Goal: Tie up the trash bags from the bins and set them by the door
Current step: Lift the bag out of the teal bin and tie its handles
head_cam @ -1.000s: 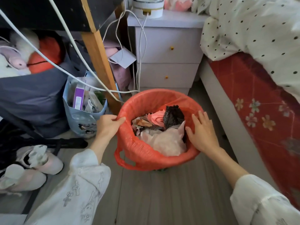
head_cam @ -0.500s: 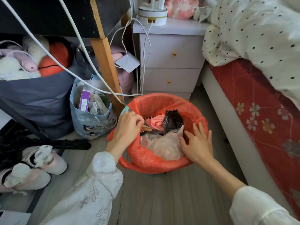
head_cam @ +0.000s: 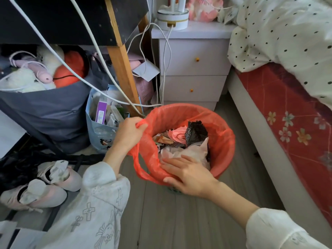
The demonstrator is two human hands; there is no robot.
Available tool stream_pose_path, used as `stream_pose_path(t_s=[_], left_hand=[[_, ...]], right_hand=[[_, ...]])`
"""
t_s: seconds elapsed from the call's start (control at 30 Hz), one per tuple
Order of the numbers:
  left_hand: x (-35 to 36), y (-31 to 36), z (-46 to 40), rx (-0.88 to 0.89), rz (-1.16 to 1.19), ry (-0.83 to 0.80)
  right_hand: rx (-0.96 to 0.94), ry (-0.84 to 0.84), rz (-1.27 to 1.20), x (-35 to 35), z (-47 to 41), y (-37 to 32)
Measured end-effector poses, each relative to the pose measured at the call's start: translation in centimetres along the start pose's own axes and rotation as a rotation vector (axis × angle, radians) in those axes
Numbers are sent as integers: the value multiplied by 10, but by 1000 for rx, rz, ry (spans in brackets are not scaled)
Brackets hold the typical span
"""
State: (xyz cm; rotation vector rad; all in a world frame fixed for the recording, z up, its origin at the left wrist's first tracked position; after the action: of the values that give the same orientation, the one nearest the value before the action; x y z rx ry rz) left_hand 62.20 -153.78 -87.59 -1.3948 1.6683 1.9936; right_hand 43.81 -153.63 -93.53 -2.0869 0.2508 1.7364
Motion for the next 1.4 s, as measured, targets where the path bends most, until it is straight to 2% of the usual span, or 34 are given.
stream_pose_path(t_s=[0.07,0.17,0.33,0.4,0.43,0.53,0.6,0.7,0.77,0.9,1.03,1.2,1.3,1.4], left_hand=[[1,25,3,186,-7,20],[15,49,8,328,18,-73],[22,53,8,370,17,-148],[18,43,6,363,-37,-141],[17,38,6,359,-65,-139],[19,31,5,358,-120,-134],[26,35,7,375,-120,-149],[50,42,17,395,-118,-299],[64,42,22,371,-112,-373],[74,40,28,278,17,-320],[69,45,24,226,98,-203],[66,35,21,-4,80,-107],[59,20,13,-103,10,-52],[55,14,9,-53,-3,-19]], right_hand=[[36,51,-25,-1,-6,-5],[68,34,-47,3,-12,-12],[87,-32,-79,2,-17,-11],[137,45,-190,-7,-15,1],[205,115,-194,-13,-11,14],[516,443,-2,-43,8,73],[800,408,-20,-52,27,113],[1082,255,-321,-39,52,151],[1150,366,-525,-37,57,154],[1277,613,-747,-43,61,149],[1283,687,-627,-54,64,148],[1131,722,-508,-57,50,141],[1037,758,-590,-54,48,139],[975,737,-726,-55,49,143]])
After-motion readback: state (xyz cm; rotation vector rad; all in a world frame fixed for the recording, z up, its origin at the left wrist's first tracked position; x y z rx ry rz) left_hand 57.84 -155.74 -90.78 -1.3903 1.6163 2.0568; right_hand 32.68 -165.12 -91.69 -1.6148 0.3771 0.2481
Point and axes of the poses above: each hand's wrist, its own z-axis away from the middle knuckle, its own x-axis out of the palm, y = z × x, the point moved 6 cm from there along -z, towards the middle knuckle, and after that the axes turned 3 degrees about x, right-handed, at the moved point
